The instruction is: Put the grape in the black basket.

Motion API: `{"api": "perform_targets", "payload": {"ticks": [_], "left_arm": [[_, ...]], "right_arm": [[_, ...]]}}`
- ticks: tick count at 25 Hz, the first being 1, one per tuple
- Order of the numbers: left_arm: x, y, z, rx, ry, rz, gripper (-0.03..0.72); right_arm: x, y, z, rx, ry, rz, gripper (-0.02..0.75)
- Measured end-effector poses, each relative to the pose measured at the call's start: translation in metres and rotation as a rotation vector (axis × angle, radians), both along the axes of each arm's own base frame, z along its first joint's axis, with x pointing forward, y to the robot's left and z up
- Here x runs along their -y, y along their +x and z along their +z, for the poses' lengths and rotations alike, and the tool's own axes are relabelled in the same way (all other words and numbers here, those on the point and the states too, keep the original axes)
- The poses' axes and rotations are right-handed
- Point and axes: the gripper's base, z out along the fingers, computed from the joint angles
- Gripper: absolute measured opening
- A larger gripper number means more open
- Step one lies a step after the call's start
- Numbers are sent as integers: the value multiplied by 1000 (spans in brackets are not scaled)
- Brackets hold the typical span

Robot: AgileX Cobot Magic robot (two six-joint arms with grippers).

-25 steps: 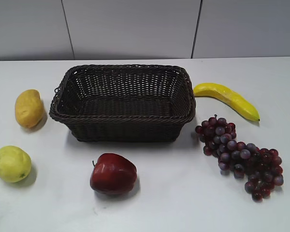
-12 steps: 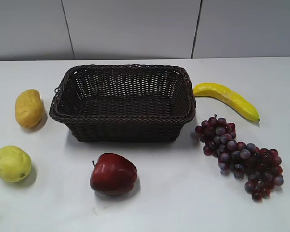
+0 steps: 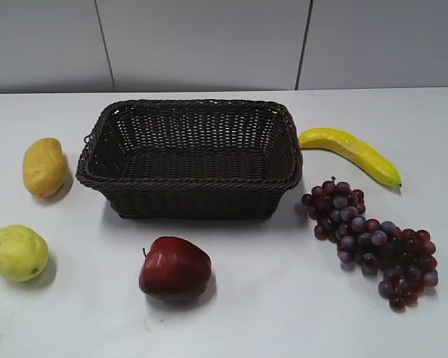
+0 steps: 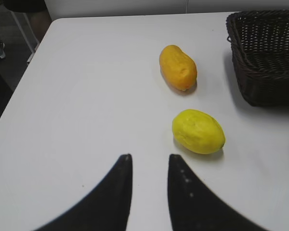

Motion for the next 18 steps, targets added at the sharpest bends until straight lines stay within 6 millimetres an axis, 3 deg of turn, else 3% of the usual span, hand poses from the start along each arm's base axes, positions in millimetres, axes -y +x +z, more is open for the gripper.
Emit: {"api": "perform_targets", "payload": {"ticks": [5, 13, 18], "left_arm": [[0, 0, 0, 0, 0, 0, 235], [0, 0, 0, 0, 0, 0, 235], [0, 0, 0, 0, 0, 0, 235]], "right_arm": [[-24, 37, -16, -132, 11, 135, 615], [-73, 80, -48, -287, -23, 308, 629], [-90, 104, -82, -383, -55, 343, 640]]}}
